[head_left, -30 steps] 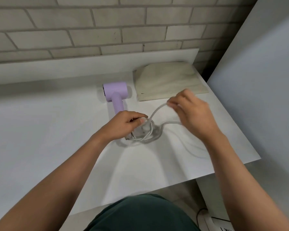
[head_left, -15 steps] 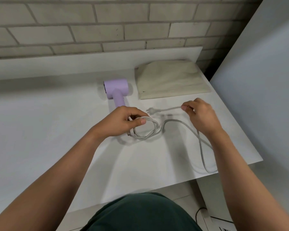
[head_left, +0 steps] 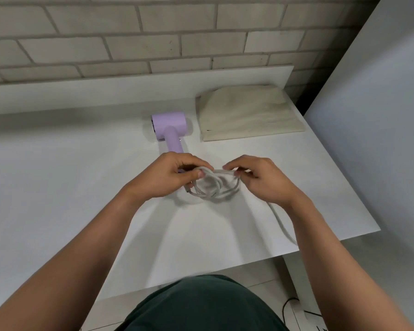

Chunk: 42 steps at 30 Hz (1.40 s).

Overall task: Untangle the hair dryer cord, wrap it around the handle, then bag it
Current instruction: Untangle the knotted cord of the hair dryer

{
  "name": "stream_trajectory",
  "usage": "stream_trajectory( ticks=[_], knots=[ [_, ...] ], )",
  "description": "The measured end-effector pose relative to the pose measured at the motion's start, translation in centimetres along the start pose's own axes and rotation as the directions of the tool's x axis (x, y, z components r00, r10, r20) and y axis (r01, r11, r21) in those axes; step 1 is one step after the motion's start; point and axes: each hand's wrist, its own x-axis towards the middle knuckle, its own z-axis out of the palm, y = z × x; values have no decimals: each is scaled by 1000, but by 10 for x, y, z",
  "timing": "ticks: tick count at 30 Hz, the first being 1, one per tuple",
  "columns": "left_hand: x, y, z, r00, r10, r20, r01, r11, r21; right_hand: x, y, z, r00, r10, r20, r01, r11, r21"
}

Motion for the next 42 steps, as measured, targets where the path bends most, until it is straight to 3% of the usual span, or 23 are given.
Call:
stream_trajectory(
  ticks=[1, 3, 5, 7, 10, 15, 20, 23, 25, 27, 31, 33, 36, 39, 42],
  knots=[
    [1, 0, -1, 1000, -5, -24, 5, 1000, -14, -3, -5, -2, 997, 3, 81, -7, 999, 41],
    [3, 0, -2, 998, -12, -68, 8, 998, -59, -5, -8, -1, 972, 15, 235, -3, 999, -51],
    [6, 0, -2, 995, -26, -99, 15, 994, -109, -5, -6, 4, 951, 28, 309, 32, 982, -185],
    [8, 2, -1, 989, -43, -141, 24, 991, -135, -5, -3, 12, 940, 25, 341, 35, 985, -168],
    [11, 5, 0, 974, -27, -225, 11, 997, -73, -8, -3, 20, 960, 0, 281, -5, 1000, 17],
    [19, 5, 3, 924, -62, -376, 59, 998, -20, -9, -6, 27, 991, -122, -63, 125, 990, 61],
    [23, 8, 14, 896, -132, -425, 124, 991, -46, -9, -23, 40, 983, 58, -173, -24, 981, 191],
    [24, 6, 18, 889, -150, -432, 166, 986, -2, -4, -30, 40, 970, 78, -232, -26, 975, 219],
    [22, 7, 22, 896, -145, -420, 177, 984, 38, -3, -37, 35, 969, 133, -210, -75, 961, 265],
    [21, 7, 24, 898, -146, -416, 192, 979, 71, -5, -42, 29, 982, 166, -92, -126, 931, 344],
    [21, 6, 23, 894, -126, -429, 202, 970, 136, -13, -45, 16, 984, 96, 149, -169, 760, 627],
    [22, 9, 24, 903, -89, -420, 183, 965, 189, -12, -50, 18, 985, 116, 129, -170, 788, 592],
    [23, 17, 23, 923, -86, -375, 181, 958, 225, -7, -50, 24, 981, 193, -10, -160, 839, 521],
    [23, 27, 7, 924, -242, -295, 245, 969, -29, -6, -34, 21, 972, 231, -45, -176, 842, 510],
    [23, 34, -10, 891, -432, -136, 318, 810, -492, -8, -24, 23, 972, 233, -26, -193, 858, 476]
  ],
)
